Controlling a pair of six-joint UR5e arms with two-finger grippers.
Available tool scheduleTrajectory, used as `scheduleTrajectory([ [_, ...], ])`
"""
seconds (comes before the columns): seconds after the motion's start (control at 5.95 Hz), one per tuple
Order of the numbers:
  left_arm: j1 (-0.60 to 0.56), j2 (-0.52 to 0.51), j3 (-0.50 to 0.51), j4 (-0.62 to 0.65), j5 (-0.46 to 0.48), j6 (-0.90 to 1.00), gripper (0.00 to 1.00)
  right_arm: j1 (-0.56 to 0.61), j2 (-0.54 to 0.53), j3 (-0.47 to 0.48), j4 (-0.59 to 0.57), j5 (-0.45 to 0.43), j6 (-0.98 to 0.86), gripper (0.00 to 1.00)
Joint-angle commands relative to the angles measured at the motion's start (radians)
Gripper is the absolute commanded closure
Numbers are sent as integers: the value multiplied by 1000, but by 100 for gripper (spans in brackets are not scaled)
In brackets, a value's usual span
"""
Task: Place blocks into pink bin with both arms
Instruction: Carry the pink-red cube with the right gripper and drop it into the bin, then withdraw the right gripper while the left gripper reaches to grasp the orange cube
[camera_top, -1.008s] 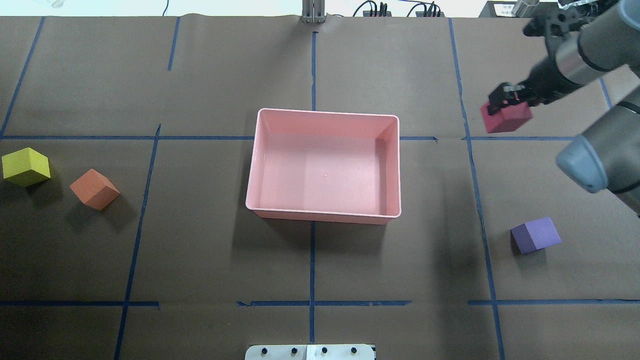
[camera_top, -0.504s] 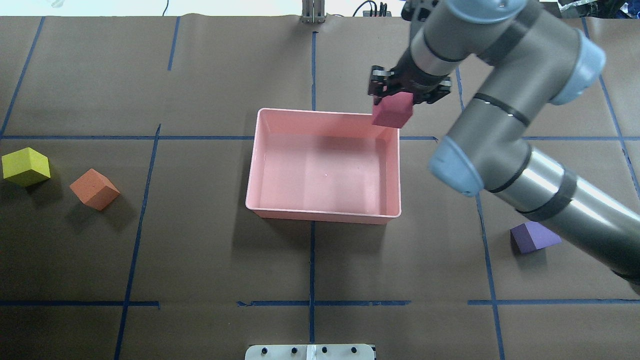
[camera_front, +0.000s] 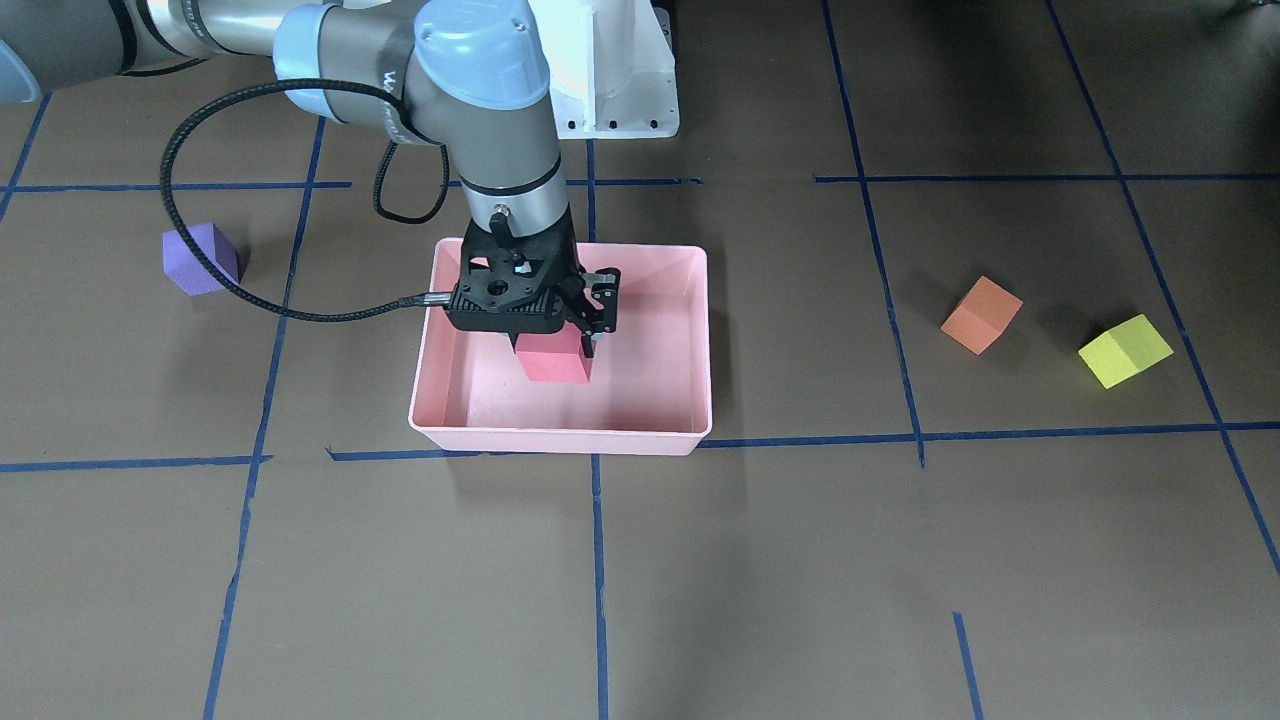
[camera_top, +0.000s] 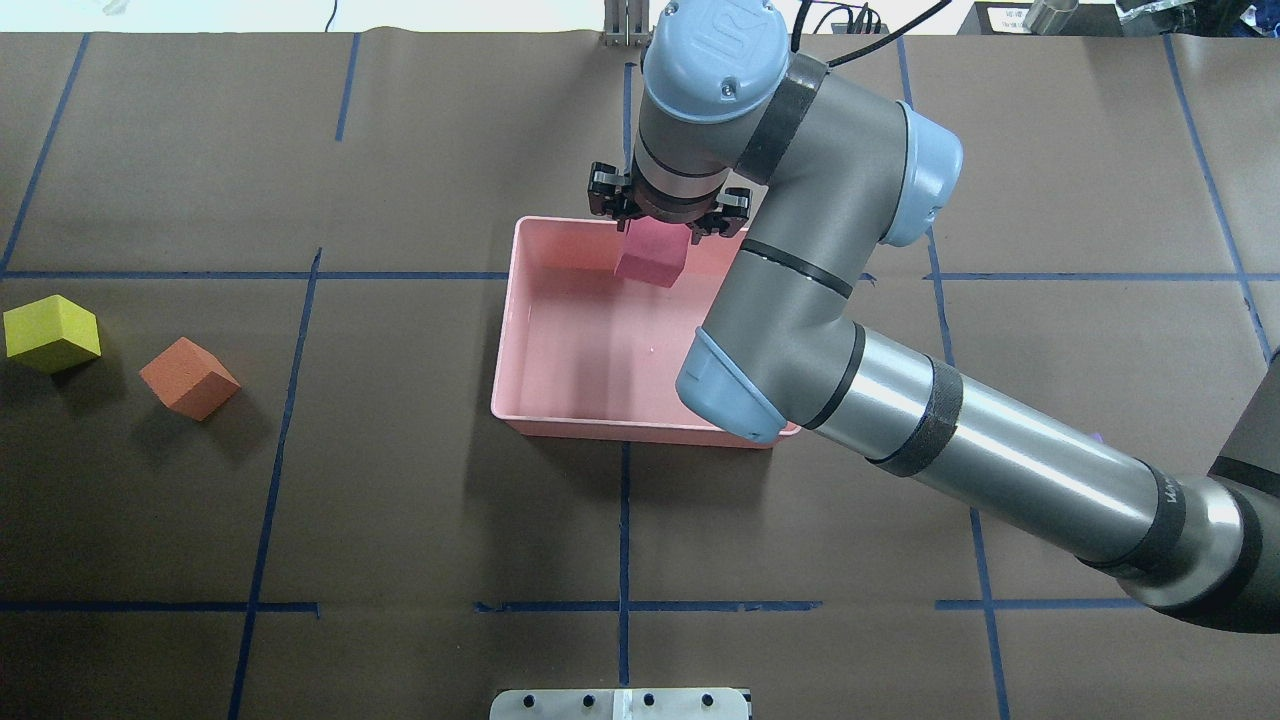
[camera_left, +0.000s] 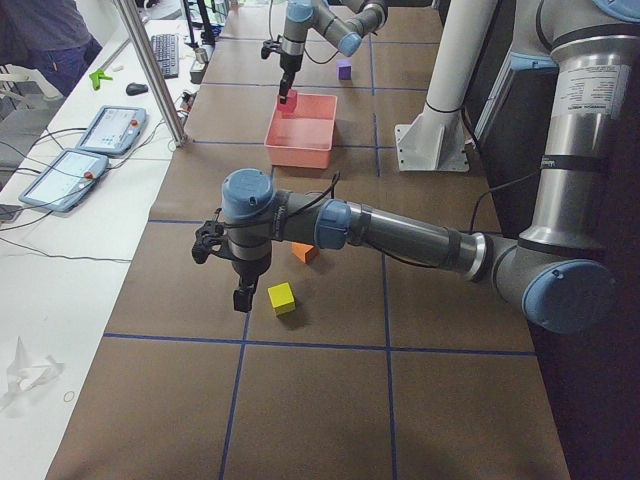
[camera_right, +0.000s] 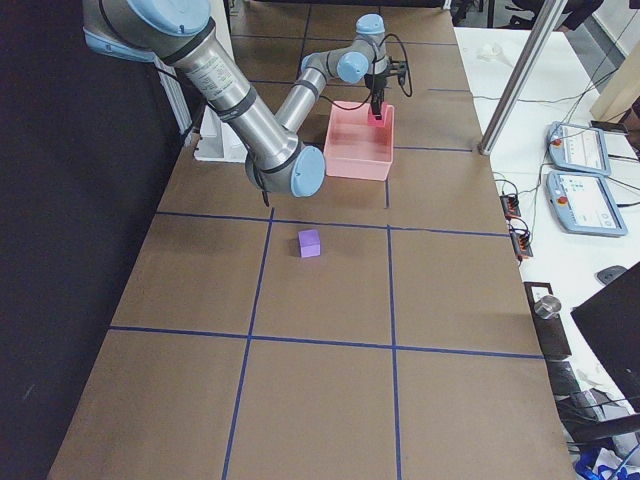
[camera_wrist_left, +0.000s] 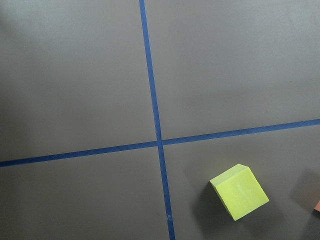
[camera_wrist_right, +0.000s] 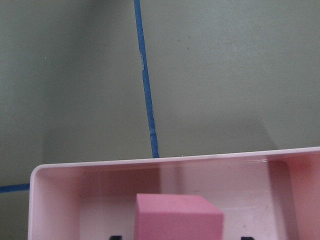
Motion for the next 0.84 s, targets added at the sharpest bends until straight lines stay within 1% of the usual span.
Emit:
scheduleTrajectory([
  [0.0,42,1,-9,-53,1,-1,0,27,-11,99,-175,7,-207,0],
  [0.17,99,1,-9,-114,1,-1,0,113,-45,114,-183,112,-298,0],
  [0.34,170,1,-9,-207,6,-1,0,202,-118,162,-180,192,-447,0],
  [0.5,211,8,-10,-257,3,-1,0,304,-214,202,-177,282,-606,0],
  [0.67,269,8,-18,-289,3,-1,0,386,-294,225,-172,341,-766,0],
])
